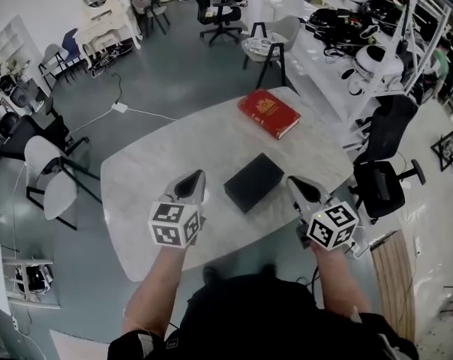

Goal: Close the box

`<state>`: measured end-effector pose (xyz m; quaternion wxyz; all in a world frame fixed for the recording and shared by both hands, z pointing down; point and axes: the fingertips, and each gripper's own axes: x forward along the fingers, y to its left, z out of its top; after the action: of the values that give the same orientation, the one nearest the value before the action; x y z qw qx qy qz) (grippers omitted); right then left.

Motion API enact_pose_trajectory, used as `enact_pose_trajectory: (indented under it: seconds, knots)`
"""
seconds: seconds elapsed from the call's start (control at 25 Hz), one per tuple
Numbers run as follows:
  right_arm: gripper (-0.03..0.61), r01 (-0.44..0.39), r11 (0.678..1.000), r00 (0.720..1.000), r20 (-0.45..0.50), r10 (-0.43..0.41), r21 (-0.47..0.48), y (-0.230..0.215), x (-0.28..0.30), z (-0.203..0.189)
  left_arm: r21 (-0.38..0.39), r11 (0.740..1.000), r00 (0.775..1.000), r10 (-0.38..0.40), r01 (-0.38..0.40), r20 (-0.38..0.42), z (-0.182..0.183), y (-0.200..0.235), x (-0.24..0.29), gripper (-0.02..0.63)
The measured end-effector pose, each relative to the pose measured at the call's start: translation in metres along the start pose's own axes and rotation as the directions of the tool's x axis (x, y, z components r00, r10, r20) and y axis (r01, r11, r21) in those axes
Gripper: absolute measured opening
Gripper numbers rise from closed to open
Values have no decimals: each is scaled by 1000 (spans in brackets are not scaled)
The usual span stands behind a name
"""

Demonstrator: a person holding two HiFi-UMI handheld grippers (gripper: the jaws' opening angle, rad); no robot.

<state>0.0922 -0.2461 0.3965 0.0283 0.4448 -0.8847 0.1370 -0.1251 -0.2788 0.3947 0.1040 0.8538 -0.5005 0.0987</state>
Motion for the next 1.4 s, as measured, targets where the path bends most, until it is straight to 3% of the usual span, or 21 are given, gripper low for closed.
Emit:
enact_pose_trajectory:
  seconds: [0.24,0.48,0.76,0.96,1.4]
  knots:
    - [2,1,995,997,77,7,-101,44,17,42,75,997,999,-1,-2,44,30,49,-17,11]
    - [2,14,992,990,139,3,-122,55,9,71,65,997,994,35,-42,105,47,66,-36,10]
    - [2,38,994,993,112,-27,-104,36,-7,50,3,998,991,54,-55,119,36,53,-28,10]
    - [2,35,994,995,92,-25,-104,28,-13,36,24,999,995,34,-37,94,26,33,-21,10]
    - [2,21,990,995,100,-7,-138,21,-21,42,23,999,998,29,-30,59,16,14,-19,11]
